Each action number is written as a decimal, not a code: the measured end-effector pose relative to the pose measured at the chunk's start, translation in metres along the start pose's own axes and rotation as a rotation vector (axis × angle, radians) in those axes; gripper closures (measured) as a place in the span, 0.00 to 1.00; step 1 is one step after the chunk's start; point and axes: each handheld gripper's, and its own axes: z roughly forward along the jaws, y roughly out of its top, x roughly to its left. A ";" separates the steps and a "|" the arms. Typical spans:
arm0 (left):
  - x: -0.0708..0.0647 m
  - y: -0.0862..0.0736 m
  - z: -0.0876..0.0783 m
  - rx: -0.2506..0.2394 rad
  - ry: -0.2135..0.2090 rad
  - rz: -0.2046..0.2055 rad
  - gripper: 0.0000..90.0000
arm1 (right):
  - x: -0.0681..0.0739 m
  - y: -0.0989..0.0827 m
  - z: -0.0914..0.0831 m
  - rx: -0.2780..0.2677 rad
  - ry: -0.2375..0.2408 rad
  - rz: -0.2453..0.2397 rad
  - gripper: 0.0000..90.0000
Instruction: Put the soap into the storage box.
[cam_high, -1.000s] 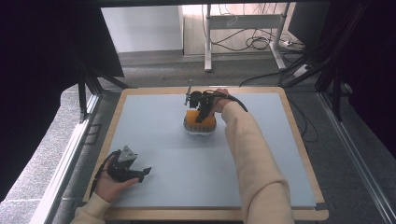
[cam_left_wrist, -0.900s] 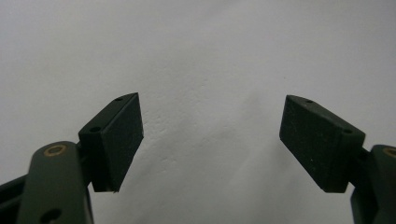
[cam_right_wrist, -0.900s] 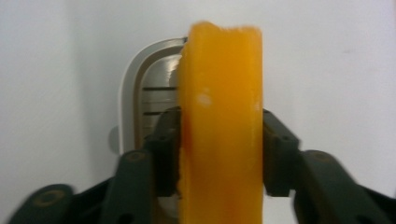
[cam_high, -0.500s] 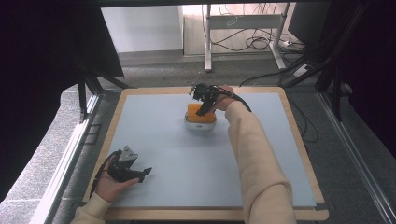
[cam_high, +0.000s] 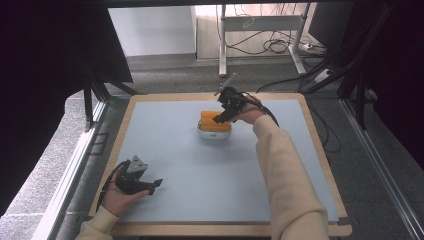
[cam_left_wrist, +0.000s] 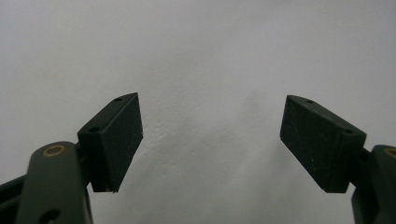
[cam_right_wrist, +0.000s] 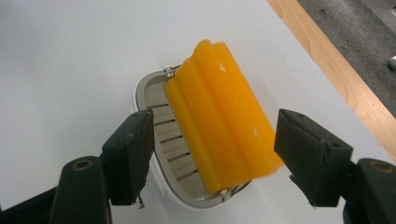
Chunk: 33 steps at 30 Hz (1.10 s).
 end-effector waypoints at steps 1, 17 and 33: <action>0.000 0.000 0.000 0.000 0.001 -0.001 0.24 | 0.001 -0.003 -0.003 -0.011 -0.001 0.013 0.33; -0.003 0.002 0.001 -0.001 0.003 0.000 0.24 | 0.034 -0.051 -0.034 -0.128 -0.004 0.080 0.36; -0.005 0.003 0.000 -0.003 -0.001 0.000 0.24 | 0.073 -0.139 -0.070 -0.221 -0.092 0.225 0.36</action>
